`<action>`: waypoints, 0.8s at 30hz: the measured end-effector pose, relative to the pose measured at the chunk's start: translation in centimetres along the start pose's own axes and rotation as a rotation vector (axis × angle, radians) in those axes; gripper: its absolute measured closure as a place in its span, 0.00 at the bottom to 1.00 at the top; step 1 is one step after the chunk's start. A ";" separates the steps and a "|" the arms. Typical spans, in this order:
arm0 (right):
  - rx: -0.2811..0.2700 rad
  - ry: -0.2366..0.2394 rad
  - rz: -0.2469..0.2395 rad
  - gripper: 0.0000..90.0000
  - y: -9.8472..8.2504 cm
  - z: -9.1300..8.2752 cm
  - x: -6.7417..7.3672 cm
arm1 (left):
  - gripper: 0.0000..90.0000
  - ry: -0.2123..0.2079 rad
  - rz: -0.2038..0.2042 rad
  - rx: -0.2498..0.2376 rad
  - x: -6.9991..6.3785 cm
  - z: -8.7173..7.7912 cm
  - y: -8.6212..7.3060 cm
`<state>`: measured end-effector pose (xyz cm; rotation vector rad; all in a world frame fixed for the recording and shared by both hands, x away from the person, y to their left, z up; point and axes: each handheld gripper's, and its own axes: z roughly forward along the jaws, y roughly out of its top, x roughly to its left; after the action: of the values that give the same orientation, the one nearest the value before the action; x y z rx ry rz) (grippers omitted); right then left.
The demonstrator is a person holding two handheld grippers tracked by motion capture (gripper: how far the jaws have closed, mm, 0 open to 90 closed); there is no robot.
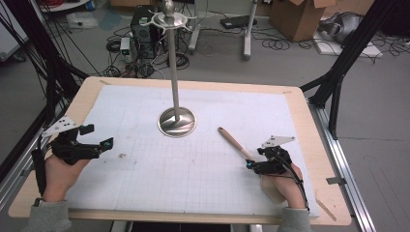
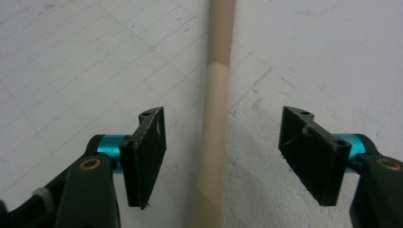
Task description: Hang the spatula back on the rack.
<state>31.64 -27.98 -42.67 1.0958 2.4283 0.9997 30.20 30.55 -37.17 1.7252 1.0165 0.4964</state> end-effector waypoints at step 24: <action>0.092 0.007 0.018 0.58 0.4 1.1 -0.2 | 0.02 0.003 -0.005 0.006 0.2 0.0 -0.2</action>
<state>32.53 -27.42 -43.20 1.1481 2.4965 0.9064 30.23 30.69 -37.34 1.7269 1.0252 0.4934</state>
